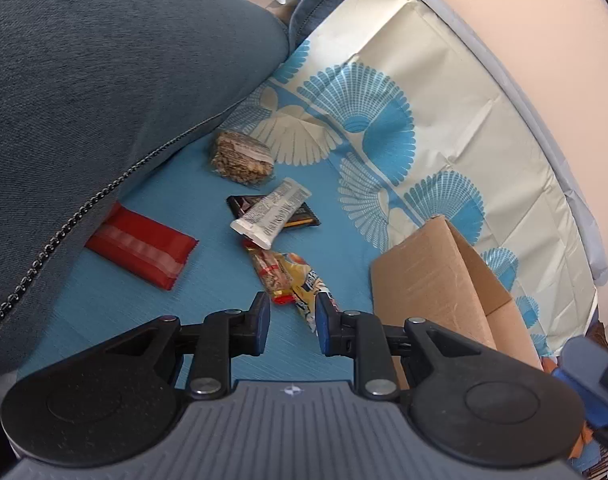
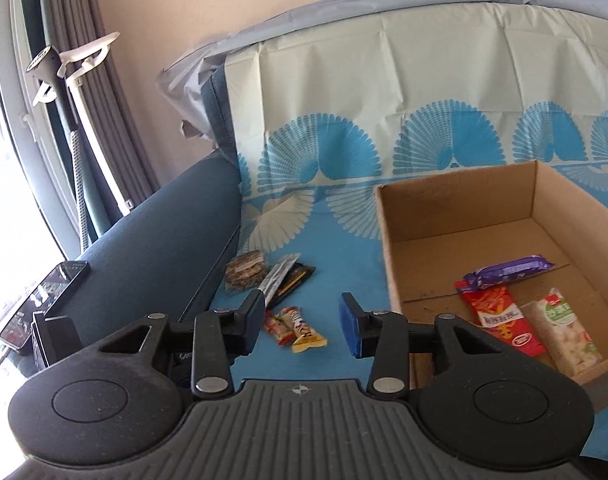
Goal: Organize snacks
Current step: 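Move both tools back to the snack pile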
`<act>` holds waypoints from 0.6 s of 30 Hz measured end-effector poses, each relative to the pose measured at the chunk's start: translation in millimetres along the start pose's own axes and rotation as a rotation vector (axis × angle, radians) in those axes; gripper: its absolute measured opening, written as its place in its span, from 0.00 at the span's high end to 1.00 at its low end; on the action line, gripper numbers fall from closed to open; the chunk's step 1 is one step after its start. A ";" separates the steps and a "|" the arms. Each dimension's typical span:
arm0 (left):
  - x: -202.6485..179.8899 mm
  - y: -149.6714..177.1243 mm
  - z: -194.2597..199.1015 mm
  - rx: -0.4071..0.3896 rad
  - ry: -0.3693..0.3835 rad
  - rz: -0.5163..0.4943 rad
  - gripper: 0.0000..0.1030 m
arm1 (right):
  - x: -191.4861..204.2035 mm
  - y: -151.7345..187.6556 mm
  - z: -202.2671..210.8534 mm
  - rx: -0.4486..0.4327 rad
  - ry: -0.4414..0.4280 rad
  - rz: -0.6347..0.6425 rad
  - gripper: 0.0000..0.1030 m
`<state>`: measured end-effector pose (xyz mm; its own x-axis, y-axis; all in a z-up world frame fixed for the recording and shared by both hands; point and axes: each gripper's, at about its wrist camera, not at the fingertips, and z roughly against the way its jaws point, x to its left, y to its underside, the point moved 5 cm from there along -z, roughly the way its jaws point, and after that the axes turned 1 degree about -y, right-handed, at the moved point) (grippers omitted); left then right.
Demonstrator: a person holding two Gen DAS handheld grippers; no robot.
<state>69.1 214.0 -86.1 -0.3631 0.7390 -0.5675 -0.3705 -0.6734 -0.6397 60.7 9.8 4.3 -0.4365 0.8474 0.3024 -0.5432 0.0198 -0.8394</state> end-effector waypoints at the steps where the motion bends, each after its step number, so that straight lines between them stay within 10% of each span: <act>1: 0.8 -0.3 -0.8 -0.001 -0.006 0.003 0.75 | 0.8 2.5 -3.7 0.007 -0.003 0.005 0.58; 11: 12.4 -2.4 2.9 -0.056 -0.095 0.027 0.74 | 17.9 17.0 -53.2 -0.005 -0.020 0.082 0.58; 18: 33.4 -9.3 9.1 -0.118 -0.184 0.127 0.53 | 14.7 24.9 -96.7 -0.018 0.000 0.110 0.58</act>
<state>52.7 244.7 -94.4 -0.5542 0.6244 -0.5504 -0.2131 -0.7456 -0.6313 110.1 74.0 -55.9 -0.4927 0.8450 0.2082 -0.4790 -0.0636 -0.8755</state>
